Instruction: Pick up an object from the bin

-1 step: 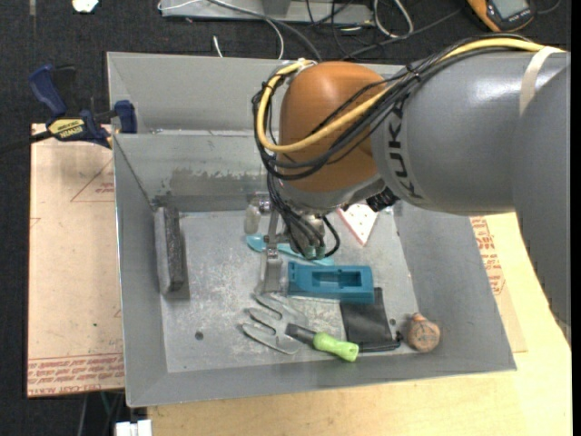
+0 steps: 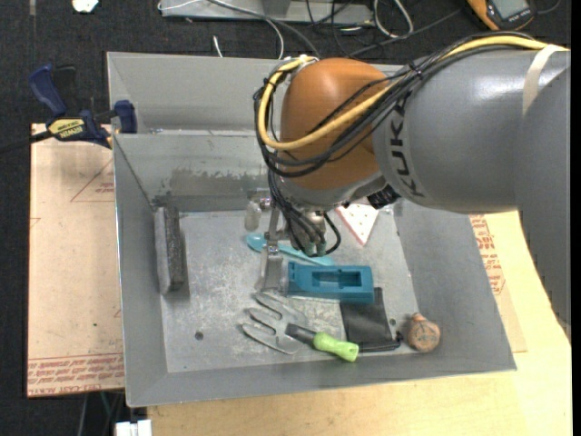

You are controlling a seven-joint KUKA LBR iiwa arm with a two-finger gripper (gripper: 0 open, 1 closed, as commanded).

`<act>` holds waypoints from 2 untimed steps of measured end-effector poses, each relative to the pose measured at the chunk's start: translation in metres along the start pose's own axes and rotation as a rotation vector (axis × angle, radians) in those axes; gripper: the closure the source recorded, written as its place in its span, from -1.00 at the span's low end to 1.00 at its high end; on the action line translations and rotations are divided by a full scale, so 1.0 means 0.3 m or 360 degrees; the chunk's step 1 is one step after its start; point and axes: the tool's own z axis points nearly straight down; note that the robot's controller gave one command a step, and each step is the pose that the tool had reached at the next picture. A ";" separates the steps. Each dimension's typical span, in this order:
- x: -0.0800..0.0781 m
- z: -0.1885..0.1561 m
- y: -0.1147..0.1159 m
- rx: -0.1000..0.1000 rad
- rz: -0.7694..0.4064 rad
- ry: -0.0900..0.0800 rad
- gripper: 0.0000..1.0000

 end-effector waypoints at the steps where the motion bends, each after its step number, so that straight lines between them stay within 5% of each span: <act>1: 0.017 0.155 -0.139 -0.0004 0.0060 -0.0006 -1.00; 2: 0.086 0.265 -0.226 -0.0006 0.0122 -0.0007 -1.00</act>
Offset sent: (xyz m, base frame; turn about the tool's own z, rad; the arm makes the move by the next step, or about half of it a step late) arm -0.0243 -0.0666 -0.0771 0.0730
